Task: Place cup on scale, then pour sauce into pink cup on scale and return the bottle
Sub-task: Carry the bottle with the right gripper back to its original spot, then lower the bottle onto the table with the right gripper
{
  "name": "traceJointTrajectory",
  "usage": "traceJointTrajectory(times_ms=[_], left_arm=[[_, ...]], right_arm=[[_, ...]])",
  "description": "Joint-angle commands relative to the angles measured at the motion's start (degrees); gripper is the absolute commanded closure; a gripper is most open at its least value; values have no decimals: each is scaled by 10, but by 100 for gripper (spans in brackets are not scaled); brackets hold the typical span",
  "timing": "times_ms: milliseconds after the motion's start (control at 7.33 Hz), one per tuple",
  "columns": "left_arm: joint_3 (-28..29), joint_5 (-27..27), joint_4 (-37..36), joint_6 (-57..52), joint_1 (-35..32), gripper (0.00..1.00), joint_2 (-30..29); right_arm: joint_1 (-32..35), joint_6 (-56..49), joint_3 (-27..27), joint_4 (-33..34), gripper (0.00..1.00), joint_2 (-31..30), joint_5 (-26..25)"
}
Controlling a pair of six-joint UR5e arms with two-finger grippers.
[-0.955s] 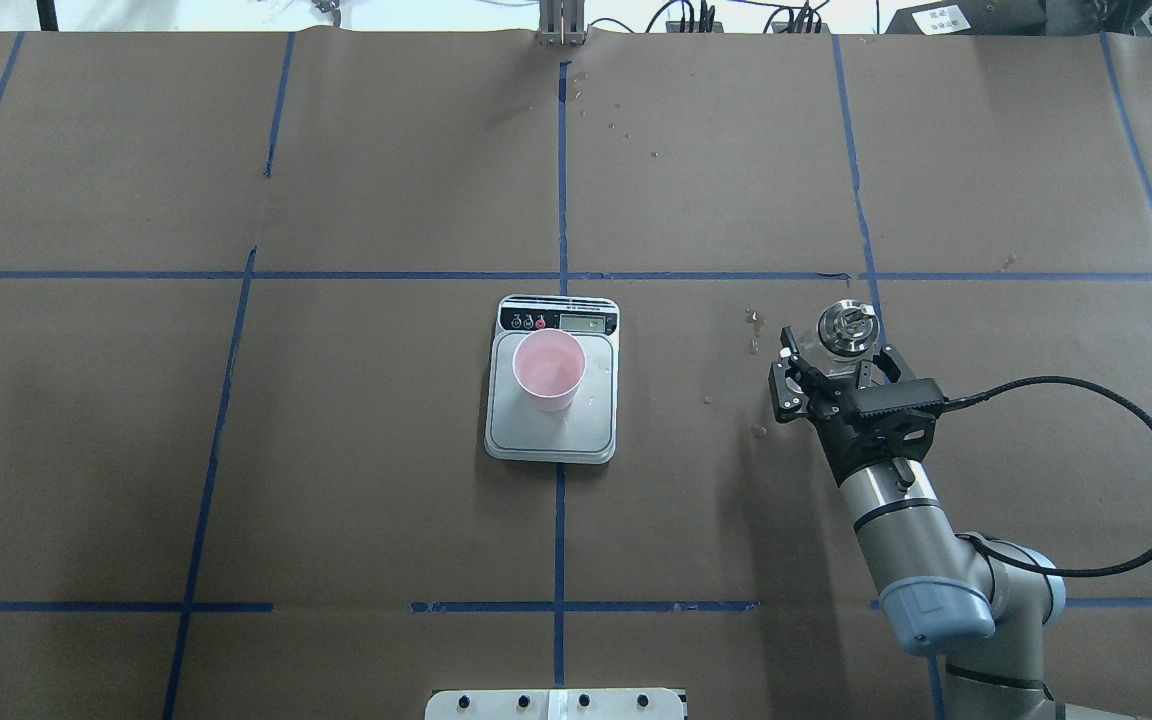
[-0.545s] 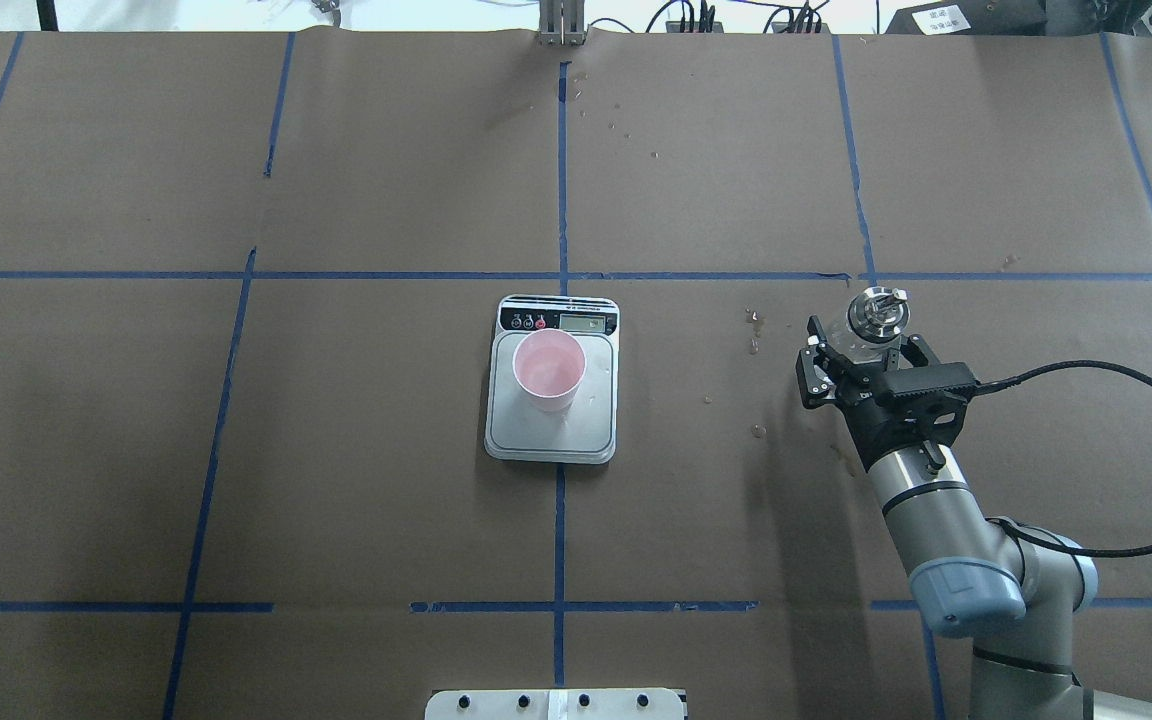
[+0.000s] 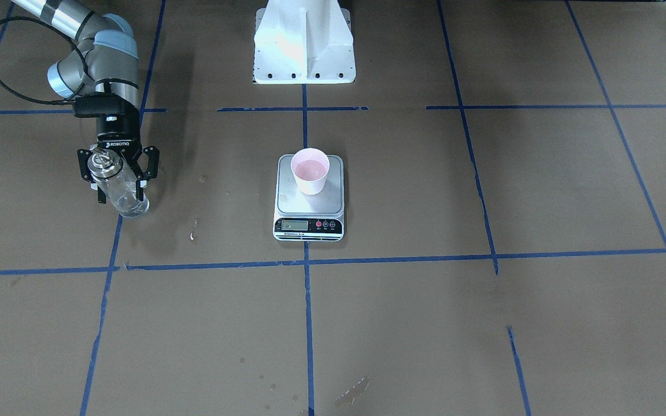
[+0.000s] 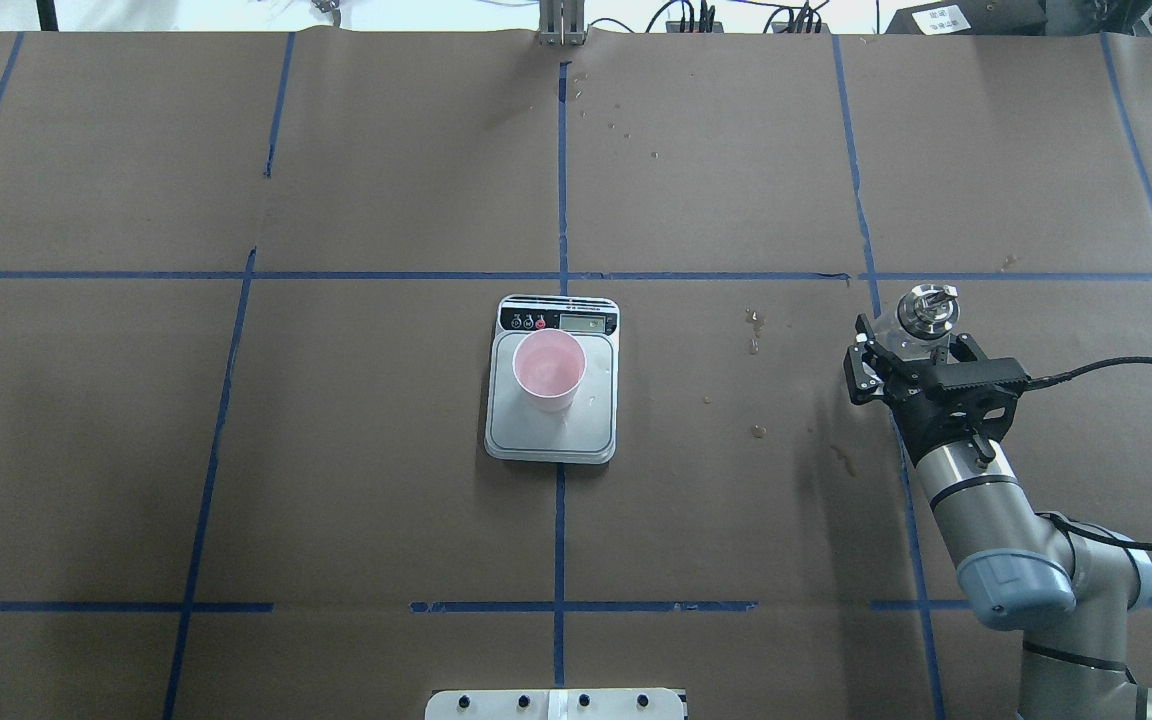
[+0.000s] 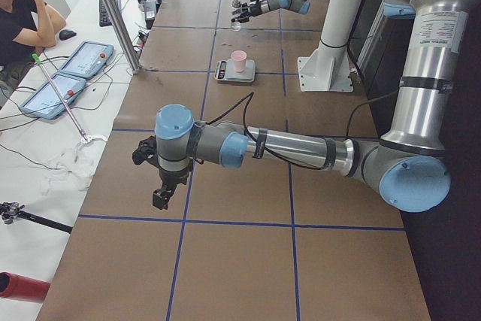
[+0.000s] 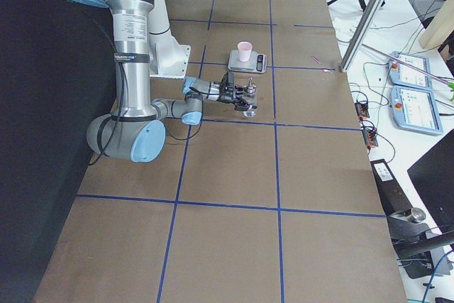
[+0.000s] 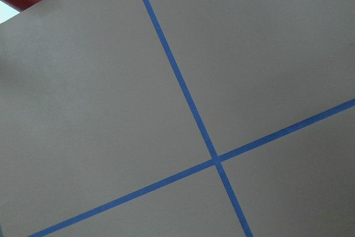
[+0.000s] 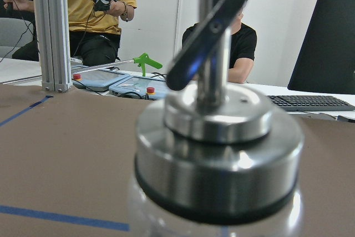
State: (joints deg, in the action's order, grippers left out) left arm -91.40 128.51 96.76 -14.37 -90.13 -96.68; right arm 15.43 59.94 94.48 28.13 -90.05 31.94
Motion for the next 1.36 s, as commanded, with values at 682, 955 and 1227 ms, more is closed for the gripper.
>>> traceJointTrajectory(times_ms=[682, 955, 1227], left_arm=[[1, -1, 0, 0, 0, 0, 1], [3, -1, 0, 0, 0, 0, 0], [6, -1, 1, 0, 0, 0, -1]], right_arm=[[17, 33, 3, 0, 100, -26, 77], [17, 40, 20, 0, 100, -31, 79], [17, 55, 27, 0, 100, -37, 80]])
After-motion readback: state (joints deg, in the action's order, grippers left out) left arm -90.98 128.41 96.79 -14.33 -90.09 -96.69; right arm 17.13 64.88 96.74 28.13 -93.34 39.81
